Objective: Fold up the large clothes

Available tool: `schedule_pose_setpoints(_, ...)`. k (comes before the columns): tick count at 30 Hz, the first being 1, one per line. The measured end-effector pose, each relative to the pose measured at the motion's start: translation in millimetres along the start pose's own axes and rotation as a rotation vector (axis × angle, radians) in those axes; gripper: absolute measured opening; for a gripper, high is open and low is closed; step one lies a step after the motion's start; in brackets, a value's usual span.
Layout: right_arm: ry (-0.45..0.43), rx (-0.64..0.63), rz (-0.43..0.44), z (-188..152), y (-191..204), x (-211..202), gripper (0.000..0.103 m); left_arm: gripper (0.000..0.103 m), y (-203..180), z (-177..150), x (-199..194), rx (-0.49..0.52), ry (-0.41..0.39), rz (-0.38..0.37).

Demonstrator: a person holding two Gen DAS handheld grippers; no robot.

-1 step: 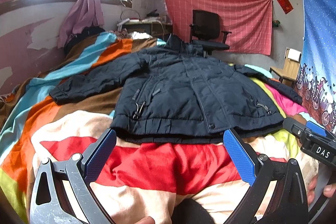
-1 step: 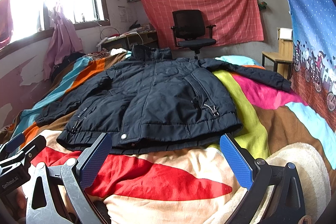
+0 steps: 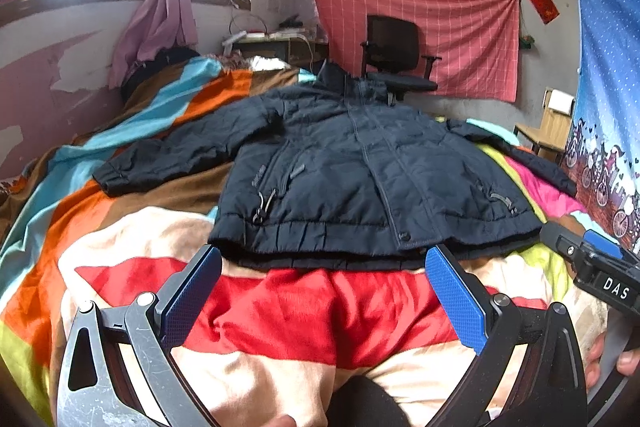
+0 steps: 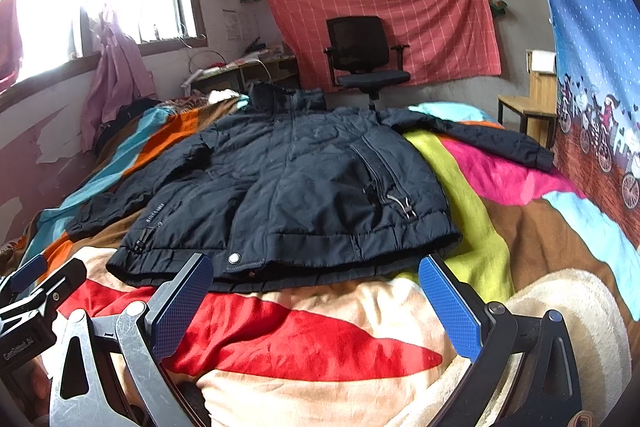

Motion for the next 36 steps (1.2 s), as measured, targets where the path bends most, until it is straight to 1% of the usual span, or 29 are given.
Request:
schedule_pose_setpoints(1, 0.015, 0.007, -0.007, 0, -2, 2, 0.103, 0.100, -5, -2, -2, 0.002, 0.017, 0.014)
schedule_pose_setpoints(2, 0.025, 0.012, -0.013, 1, -4, 5, 0.103, 0.100, -2, -4, 1, 0.004, 0.031, 0.036)
schedule_pose_setpoints(3, 0.032, 0.014, -0.020, -1, -6, 8, 0.103, 0.100, 2, -4, 7, 0.011, 0.060, 0.077)
schedule_pose_setpoints(5, 0.040, 0.015, -0.031, -3, -8, 9, 0.103, 0.100, 8, -9, 18, 0.014, 0.107, 0.114)
schedule_pose_setpoints(6, 0.045, 0.014, -0.036, -2, -9, 9, 0.103, 0.100, 10, -10, 24, 0.010, 0.130, 0.119)
schedule_pose_setpoints(8, 0.065, 0.011, -0.052, -5, -11, 13, 0.103, 0.100, 12, -8, 32, 0.006, 0.148, 0.120)
schedule_pose_setpoints(11, 0.091, 0.011, -0.075, -3, -13, 17, 0.103, 0.100, 9, 11, 40, 0.044, 0.162, 0.126)
schedule_pose_setpoints(13, 0.099, 0.017, -0.086, 2, -18, 21, 0.103, 0.100, 3, 23, 44, 0.073, 0.181, 0.117)
schedule_pose_setpoints(16, 0.073, 0.040, -0.092, 22, -31, 22, 0.103, 0.100, -7, 47, 51, 0.107, 0.210, 0.116)
schedule_pose_setpoints(19, -0.001, 0.090, -0.120, 55, -58, 22, 0.103, 0.100, -21, 77, 57, 0.171, 0.227, 0.120)
schedule_pose_setpoints(22, -0.062, 0.114, -0.199, 86, -90, 25, 0.103, 0.100, -34, 106, 71, 0.242, 0.250, 0.123)
schedule_pose_setpoints(24, -0.092, 0.125, -0.271, 106, -114, 32, 0.103, 0.100, -42, 123, 87, 0.264, 0.302, 0.120)
schedule_pose_setpoints(27, -0.125, 0.156, -0.322, 132, -149, 44, 0.103, 0.100, -57, 146, 113, 0.282, 0.369, 0.098)
schedule_pose_setpoints(29, -0.128, 0.214, -0.339, 146, -171, 59, 0.103, 0.100, -68, 159, 130, 0.291, 0.379, 0.076)
schedule_pose_setpoints(31, -0.122, 0.302, -0.347, 158, -195, 77, 0.103, 0.100, -82, 178, 156, 0.299, 0.373, 0.038)
schedule_pose_setpoints(34, -0.099, 0.414, -0.367, 169, -227, 108, 0.103, 0.100, -103, 198, 209, 0.308, 0.356, -0.040)
schedule_pose_setpoints(36, -0.113, 0.492, -0.378, 172, -248, 122, 0.103, 0.100, -118, 209, 250, 0.315, 0.328, -0.110)
Point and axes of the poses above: each gripper's, at about its wrist camera, not at the fingertips, and x roughly the way its jaws point, y to its left, z to its top, the point moved 10 cm from there along x, roughly the way its jaws point, and after that the axes turned 4 degrees about y, right-handed, at the moved point
